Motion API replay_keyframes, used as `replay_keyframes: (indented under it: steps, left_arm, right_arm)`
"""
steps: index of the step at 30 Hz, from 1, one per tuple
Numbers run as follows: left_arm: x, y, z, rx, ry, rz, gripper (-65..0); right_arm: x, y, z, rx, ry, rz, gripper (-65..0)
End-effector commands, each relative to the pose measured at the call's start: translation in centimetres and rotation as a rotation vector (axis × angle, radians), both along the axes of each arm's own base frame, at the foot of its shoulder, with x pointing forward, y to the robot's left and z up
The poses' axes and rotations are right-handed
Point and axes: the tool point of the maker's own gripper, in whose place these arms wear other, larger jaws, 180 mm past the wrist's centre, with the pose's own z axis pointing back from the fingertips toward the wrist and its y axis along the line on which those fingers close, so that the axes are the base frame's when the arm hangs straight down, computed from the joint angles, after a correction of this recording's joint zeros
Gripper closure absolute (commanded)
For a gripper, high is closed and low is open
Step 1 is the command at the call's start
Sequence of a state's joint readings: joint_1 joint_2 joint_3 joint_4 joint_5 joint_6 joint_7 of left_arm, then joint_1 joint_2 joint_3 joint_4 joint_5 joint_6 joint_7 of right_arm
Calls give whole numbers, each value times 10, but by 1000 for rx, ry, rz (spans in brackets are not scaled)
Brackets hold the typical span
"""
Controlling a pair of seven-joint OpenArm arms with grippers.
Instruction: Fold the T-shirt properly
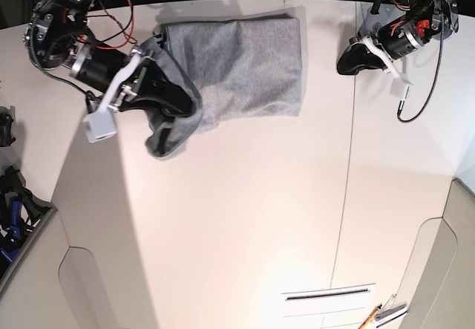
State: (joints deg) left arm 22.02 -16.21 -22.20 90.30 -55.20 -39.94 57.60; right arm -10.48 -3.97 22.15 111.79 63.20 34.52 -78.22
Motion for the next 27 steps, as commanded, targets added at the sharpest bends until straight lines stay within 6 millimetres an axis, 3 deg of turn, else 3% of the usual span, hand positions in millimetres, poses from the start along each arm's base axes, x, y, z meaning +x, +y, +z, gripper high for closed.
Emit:
replay_keyframes:
  steps: [1, 13, 22, 25, 27]
  left_arm:
    - [2, 4, 3, 11, -6, -6, 0]
    - [2, 3, 3, 9, -6, -6, 0]
    - [1, 3, 3, 9, -4, -7, 0]
    - [1, 3, 3, 9, -4, -7, 0]
    - [1, 3, 3, 9, -4, -7, 0]
  right_arm:
    - [4, 9, 13, 25, -53, 16, 0]
    - [-18, 91, 10, -32, -101, 246, 0]
    - [-24, 110, 2, -113, -129, 294, 0]
    - [-28, 117, 6, -93, -141, 311, -218]
    - [-30, 125, 12, -66, -160, 323, -281]
